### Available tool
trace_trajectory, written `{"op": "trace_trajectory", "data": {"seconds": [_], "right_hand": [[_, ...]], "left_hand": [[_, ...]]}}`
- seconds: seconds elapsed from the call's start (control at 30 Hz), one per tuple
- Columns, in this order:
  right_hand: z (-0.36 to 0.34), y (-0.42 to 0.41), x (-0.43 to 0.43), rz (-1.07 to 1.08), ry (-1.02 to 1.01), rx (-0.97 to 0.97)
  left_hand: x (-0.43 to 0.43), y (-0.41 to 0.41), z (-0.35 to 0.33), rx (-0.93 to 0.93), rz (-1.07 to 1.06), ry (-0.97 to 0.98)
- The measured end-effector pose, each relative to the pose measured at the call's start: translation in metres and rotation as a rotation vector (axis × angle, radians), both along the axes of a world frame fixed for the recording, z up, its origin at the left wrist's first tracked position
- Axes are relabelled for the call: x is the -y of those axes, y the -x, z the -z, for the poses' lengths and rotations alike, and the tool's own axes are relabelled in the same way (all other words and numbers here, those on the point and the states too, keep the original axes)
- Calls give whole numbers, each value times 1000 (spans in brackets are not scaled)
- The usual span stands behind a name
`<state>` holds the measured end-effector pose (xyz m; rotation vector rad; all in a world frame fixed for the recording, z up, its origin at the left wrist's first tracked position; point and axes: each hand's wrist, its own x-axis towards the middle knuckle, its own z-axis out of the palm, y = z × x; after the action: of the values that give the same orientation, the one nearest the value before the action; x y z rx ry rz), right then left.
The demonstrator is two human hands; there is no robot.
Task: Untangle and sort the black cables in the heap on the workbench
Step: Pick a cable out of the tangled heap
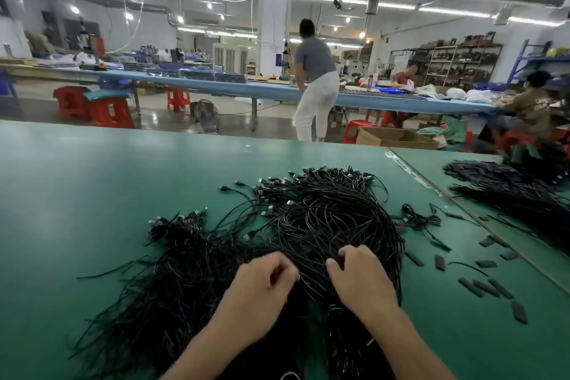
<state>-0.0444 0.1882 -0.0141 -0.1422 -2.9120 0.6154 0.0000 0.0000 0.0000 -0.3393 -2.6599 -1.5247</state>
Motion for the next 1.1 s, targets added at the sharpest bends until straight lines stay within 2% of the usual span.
{"op": "trace_trajectory", "data": {"seconds": [0.07, 0.17, 0.27, 0.37, 0.47, 0.57, 0.63, 0.73, 0.8, 0.9, 1.0, 1.03, 1.1], "right_hand": [[2, 14, 6, 37, -208, 45], [3, 29, 11, 25, -253, 38], [3, 35, 8, -29, -171, -99], [6, 35, 13, -119, 87, -145], [8, 24, 32, -268, 251, -154], [7, 8, 52, -469, 303, -152], [1, -1, 58, -594, 328, -103], [-16, -12, 56, -783, 412, -28], [-25, -17, 53, -886, 405, 71], [-28, -18, 48, -904, 344, 163], [-29, -20, 42, -872, 344, 180], [-30, -21, 39, -863, 327, 192], [-34, -24, 32, -854, 271, 258]], "left_hand": [[1, 25, -1, -99, -123, 81], [-2, 60, -4, -137, -191, 83], [0, 76, 5, -169, -220, 72], [6, 85, 21, -194, -210, 28], [12, 81, 34, -203, -54, 133], [18, 74, 38, -288, 144, 285], [26, 77, 36, -340, 142, 311], [35, 81, 29, -447, 58, 461], [36, 82, 25, -512, 75, 453], [31, 80, 21, -427, 226, 429], [25, 82, 26, -435, 276, 532], [23, 81, 29, -427, 258, 476], [21, 81, 33, -387, 134, 241]]}}
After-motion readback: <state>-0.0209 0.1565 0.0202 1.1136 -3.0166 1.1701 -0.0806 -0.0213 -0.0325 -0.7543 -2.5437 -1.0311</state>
